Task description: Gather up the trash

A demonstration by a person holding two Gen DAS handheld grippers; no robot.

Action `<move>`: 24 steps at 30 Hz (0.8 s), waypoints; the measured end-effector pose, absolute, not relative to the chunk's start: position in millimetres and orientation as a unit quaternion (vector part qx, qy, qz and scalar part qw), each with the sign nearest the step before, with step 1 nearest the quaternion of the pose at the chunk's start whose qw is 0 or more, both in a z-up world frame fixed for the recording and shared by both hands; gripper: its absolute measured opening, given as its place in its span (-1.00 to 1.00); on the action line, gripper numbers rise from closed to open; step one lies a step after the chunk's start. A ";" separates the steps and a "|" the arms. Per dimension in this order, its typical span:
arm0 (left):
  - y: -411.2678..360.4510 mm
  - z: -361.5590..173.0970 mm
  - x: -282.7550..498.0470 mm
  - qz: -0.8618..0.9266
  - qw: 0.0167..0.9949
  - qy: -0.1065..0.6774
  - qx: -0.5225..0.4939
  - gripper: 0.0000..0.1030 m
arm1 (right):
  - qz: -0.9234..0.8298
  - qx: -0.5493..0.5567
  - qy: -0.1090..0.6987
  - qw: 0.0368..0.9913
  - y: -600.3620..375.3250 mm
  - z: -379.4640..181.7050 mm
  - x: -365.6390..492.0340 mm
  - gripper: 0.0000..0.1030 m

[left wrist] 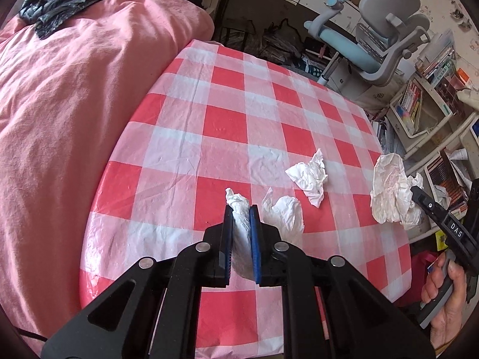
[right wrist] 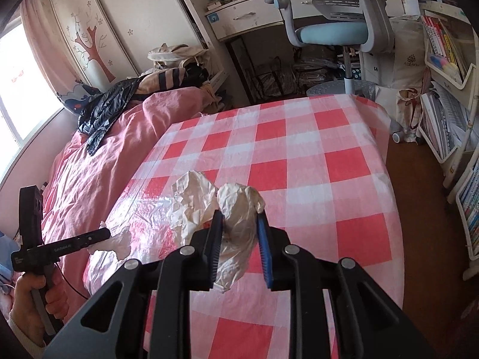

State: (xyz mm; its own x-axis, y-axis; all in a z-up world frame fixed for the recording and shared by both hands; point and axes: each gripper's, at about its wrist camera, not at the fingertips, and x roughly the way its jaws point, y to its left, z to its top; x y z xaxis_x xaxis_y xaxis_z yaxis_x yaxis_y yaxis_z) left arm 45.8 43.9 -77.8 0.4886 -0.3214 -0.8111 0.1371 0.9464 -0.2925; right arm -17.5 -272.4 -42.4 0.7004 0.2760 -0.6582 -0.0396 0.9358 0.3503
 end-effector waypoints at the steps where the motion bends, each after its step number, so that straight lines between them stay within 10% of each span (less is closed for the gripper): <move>1: 42.0 -77.5 44.2 -0.134 0.859 0.487 -0.089 -0.80 | 0.088 0.156 0.375 0.909 -271.9 -41.6 -19.4 -0.53; 18: 9.2 -78.4 36.2 -0.120 0.869 0.480 0.003 -0.77 | 0.098 0.128 0.401 0.902 -269.9 -53.7 -16.3 -0.47; 24: 6.0 -88.2 42.3 -0.111 0.858 0.501 0.012 0.07 | 0.104 0.107 0.418 0.896 -267.6 -60.2 -14.2 -0.46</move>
